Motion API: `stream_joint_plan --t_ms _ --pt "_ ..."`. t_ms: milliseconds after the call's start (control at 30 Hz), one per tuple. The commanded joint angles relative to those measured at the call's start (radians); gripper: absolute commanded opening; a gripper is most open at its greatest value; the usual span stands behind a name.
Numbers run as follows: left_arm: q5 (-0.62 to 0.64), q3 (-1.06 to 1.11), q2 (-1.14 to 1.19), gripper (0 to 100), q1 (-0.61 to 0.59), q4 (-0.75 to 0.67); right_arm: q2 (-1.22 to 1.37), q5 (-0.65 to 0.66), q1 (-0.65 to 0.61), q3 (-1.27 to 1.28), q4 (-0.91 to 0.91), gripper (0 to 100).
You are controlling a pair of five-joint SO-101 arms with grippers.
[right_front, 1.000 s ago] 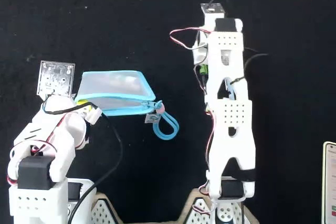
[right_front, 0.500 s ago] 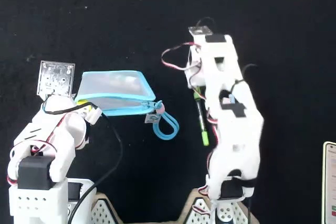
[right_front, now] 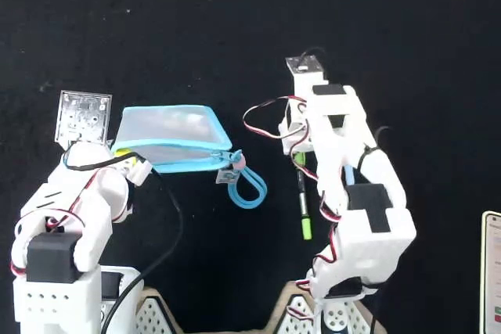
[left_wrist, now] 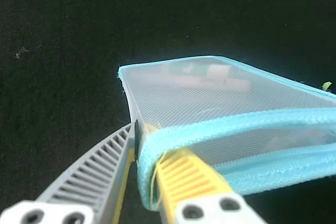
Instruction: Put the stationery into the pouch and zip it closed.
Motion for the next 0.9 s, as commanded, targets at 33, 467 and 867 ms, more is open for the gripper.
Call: stream_joint_plan --t_ms 33,467,867 --pt "-0.011 -0.01 -0.006 3 -0.012 0.005 0.064 0.009 -0.003 -0.104 0.002 13.1" --pt "-0.011 -0.01 -0.006 3 -0.012 0.005 -0.16 0.084 -0.003 -0.162 0.295 1.0" --pt "-0.011 -0.001 -0.006 3 -0.012 0.003 -0.995 0.077 -0.101 0.05 0.37 1.1"
